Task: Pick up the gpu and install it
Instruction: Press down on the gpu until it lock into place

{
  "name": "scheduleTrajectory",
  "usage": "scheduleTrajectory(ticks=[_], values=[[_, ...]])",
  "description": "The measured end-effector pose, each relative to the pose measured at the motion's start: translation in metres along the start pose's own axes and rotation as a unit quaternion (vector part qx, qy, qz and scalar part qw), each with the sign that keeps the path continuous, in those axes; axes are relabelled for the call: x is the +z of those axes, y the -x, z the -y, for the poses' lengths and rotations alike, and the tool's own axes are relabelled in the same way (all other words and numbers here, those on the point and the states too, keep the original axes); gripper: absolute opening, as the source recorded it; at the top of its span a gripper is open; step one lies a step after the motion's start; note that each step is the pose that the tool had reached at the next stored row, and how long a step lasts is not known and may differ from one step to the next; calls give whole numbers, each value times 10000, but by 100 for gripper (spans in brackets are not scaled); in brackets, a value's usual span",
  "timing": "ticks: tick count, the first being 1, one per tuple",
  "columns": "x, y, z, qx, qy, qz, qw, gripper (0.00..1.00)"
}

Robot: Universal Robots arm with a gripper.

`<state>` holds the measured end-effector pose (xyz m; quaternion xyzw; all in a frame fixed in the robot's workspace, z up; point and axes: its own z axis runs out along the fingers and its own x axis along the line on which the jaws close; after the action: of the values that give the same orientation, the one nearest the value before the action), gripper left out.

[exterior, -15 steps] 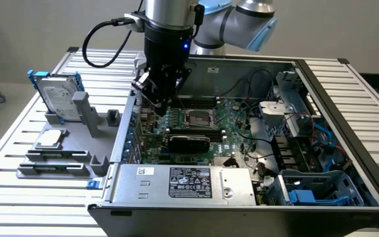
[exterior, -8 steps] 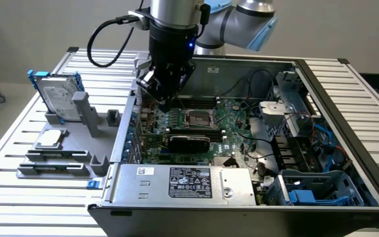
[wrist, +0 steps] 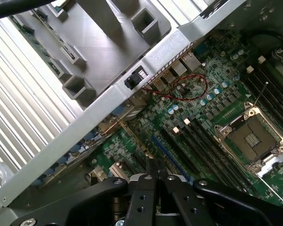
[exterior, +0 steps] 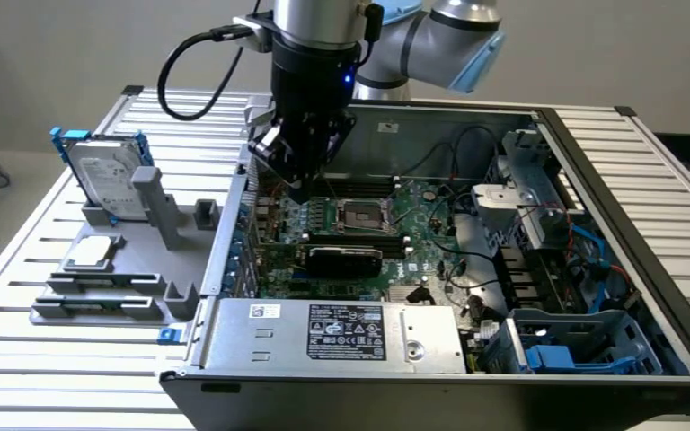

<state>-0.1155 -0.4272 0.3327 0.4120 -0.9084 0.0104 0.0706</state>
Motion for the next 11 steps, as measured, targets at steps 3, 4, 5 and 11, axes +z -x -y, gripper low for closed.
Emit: scheduleTrajectory(ticks=[3, 4, 5, 11], values=[[-9, -1, 0, 0, 0, 0, 10000, 11], [-12, -2, -1, 0, 0, 0, 10000, 11], [-15, -2, -1, 0, 0, 0, 10000, 11], [-32, -4, -1, 0, 0, 0, 10000, 11]])
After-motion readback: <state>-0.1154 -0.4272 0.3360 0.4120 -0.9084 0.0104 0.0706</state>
